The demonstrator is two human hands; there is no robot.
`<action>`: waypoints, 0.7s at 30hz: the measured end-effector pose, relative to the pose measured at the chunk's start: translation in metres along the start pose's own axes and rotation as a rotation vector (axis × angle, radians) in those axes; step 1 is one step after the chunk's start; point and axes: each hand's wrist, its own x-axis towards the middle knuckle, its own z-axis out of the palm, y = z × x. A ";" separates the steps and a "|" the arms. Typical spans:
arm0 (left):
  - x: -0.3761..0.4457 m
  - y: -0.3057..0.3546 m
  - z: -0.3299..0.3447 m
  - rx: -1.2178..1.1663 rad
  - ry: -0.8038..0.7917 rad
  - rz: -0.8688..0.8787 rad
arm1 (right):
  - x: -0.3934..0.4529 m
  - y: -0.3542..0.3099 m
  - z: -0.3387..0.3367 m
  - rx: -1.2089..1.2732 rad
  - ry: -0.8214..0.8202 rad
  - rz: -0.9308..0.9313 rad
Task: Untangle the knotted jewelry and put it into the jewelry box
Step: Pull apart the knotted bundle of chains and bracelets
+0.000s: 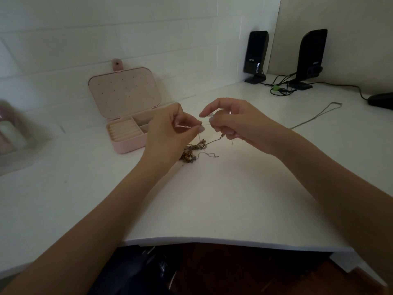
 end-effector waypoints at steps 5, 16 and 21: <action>-0.001 0.000 0.000 0.104 0.032 0.082 | 0.001 0.000 0.002 -0.181 0.031 -0.031; 0.005 -0.002 -0.003 -0.207 -0.016 -0.154 | 0.003 0.008 0.005 -0.309 0.031 -0.101; 0.005 -0.004 -0.003 -0.222 -0.050 -0.234 | 0.001 0.008 0.009 -0.338 -0.021 -0.091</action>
